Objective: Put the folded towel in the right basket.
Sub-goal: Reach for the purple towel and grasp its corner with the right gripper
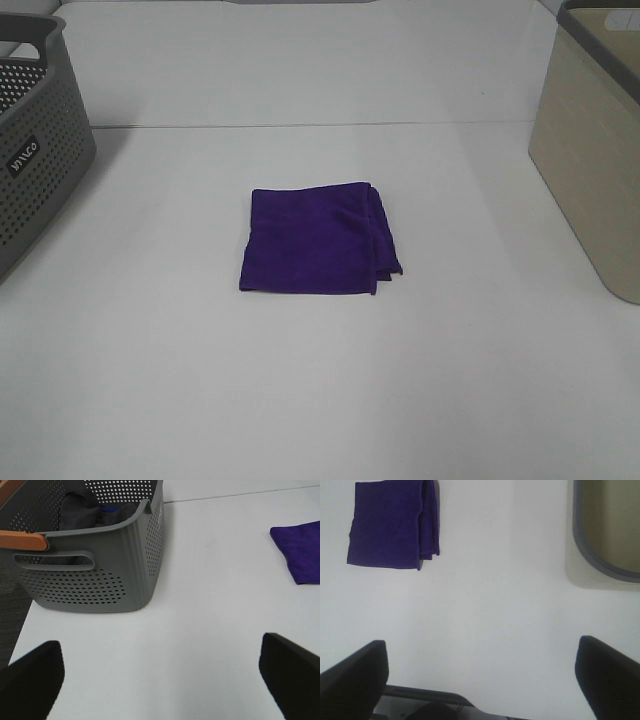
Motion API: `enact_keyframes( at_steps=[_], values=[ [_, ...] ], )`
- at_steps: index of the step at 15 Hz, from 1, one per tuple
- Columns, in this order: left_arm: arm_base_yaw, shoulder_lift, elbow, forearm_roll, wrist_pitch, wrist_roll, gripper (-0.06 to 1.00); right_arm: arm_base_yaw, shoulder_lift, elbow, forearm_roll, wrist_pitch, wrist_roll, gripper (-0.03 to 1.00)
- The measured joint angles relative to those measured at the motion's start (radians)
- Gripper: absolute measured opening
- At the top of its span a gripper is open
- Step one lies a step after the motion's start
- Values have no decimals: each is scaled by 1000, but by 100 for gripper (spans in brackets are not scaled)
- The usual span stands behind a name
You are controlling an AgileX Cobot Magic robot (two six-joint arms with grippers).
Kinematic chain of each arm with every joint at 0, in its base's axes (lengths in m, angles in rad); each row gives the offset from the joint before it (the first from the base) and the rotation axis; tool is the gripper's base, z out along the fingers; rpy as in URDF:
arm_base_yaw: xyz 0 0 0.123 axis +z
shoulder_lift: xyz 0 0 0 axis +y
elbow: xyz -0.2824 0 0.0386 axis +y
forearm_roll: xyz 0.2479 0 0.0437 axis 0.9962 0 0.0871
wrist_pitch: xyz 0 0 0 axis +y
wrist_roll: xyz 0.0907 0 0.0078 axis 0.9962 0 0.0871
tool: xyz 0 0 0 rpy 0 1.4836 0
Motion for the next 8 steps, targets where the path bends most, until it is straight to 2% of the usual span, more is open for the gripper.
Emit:
enact_keyframes(
  at_steps=[2,4,7,8],
  values=[
    [0,0,0,0,0,0,99,0,102,0,102,-3,-10,97],
    [0,0,0,0,0,0,99,12,206,0,212,-58,-38,97],
    [0,0,0,0,0,0,99,135,400,-1,256,-209,-60,97],
    [0,0,0,0,0,0,99,157,431,-1,259,-232,-61,97]
  ],
)
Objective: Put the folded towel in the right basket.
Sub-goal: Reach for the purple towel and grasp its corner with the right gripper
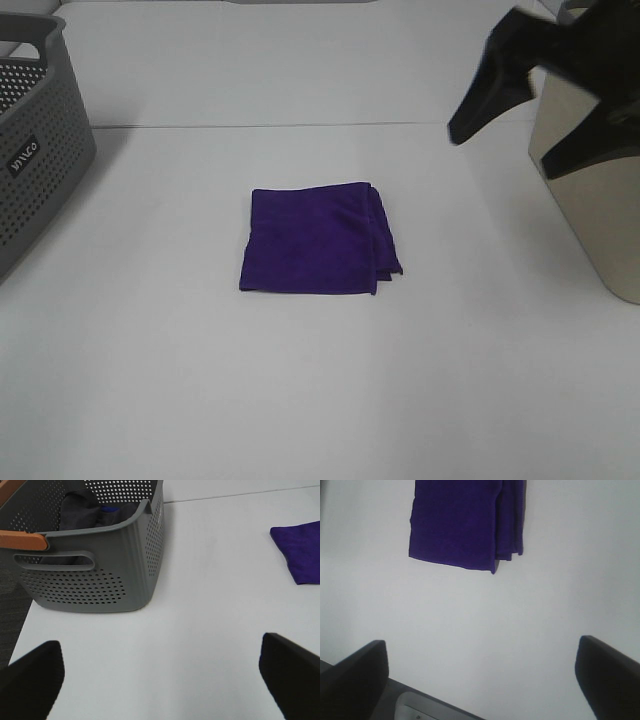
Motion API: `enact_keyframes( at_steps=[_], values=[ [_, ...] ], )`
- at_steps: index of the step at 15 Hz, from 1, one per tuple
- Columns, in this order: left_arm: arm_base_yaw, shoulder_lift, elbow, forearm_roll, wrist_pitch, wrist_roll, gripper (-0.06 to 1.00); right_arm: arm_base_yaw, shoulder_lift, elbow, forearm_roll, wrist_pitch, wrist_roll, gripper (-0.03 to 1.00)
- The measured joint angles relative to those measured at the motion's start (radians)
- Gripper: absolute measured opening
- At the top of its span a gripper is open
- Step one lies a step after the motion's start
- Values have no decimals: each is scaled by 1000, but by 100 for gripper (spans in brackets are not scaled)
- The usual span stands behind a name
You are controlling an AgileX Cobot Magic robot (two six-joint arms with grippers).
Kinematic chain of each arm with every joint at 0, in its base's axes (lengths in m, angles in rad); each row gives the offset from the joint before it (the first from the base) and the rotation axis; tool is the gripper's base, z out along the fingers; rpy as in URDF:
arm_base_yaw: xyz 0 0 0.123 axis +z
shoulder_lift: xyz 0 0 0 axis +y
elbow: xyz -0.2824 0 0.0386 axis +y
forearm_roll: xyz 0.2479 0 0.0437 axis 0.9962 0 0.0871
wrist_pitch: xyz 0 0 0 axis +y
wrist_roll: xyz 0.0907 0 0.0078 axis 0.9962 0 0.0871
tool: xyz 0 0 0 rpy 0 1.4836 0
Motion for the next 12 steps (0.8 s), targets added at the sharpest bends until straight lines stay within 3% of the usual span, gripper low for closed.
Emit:
enact_keyframes(
  at_steps=[4,7,9,12],
  values=[
    [0,0,0,0,0,0,99,52,264,0,94,-148,-70,97],
    [0,0,0,0,0,0,99,52,377,0,265,-262,-245,97],
    [0,0,0,0,0,0,99,52,464,-9,327,-346,-338,97],
    [0,0,0,0,0,0,99,52,531,-62,332,-345,-341,97]
  ],
)
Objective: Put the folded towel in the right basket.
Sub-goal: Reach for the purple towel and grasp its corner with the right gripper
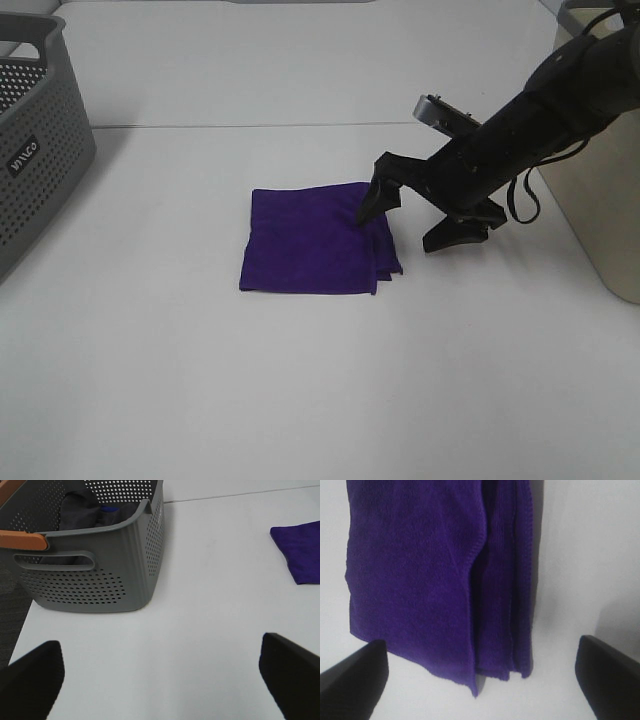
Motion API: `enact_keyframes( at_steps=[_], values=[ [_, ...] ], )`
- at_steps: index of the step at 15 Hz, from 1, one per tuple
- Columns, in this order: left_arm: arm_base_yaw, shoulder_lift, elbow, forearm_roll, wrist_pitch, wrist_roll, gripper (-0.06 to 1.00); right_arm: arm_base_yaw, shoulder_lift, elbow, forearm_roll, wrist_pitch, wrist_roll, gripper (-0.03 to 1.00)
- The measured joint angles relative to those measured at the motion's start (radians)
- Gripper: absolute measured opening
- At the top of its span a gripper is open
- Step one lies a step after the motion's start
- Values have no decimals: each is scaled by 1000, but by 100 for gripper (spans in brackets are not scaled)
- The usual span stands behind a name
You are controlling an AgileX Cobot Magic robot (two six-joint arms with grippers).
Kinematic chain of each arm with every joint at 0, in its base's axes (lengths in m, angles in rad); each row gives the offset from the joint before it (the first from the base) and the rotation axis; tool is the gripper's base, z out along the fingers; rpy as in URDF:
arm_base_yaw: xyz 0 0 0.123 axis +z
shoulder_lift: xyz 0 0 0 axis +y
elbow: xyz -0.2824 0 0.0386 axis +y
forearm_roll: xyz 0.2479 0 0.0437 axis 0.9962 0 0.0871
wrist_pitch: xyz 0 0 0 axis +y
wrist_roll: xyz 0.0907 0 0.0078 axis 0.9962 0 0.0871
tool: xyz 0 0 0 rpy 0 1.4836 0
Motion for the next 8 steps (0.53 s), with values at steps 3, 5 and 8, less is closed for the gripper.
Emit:
enact_keyframes(
  at_steps=[3,5,8],
  values=[
    [0,0,0,0,0,0,99,0,69,-81,-28,0,5,97],
    [0,0,0,0,0,0,99,0,89,-94,-34,1,9,97],
    [0,0,0,0,0,0,99,0,94,-101,-35,7,11,97]
  ],
)
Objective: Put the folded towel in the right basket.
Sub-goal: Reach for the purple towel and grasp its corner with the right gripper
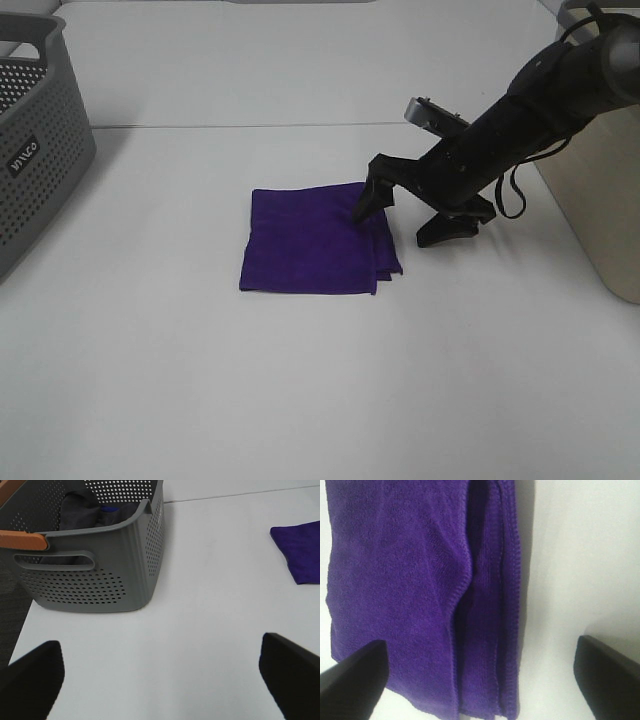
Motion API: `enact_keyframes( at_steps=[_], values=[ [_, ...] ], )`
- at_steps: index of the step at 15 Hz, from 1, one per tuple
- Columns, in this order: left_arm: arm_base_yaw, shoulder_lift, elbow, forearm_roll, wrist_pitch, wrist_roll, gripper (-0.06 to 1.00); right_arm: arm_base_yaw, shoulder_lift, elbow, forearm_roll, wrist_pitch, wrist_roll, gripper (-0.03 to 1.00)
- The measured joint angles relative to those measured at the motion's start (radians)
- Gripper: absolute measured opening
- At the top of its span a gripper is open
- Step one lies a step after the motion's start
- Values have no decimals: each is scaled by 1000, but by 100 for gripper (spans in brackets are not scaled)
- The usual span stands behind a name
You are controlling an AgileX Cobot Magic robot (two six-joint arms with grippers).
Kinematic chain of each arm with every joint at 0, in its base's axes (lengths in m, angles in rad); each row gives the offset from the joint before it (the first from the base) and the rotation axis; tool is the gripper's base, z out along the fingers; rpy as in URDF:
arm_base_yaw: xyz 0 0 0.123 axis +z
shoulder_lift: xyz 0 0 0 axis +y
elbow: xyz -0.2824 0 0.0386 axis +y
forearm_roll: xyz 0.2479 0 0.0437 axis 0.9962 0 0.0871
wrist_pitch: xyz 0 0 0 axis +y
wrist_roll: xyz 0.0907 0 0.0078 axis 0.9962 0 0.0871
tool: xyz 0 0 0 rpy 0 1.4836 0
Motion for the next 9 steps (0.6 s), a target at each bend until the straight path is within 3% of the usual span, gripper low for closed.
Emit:
enact_keyframes(
  at_steps=[4,6,9],
  values=[
    [0,0,0,0,0,0,99,0,20,-7,30,12,0,96],
    [0,0,0,0,0,0,99,11,49,-18,105,24,0,93],
    [0,0,0,0,0,0,99,90,84,-29,166,12,-2,87]
  ],
)
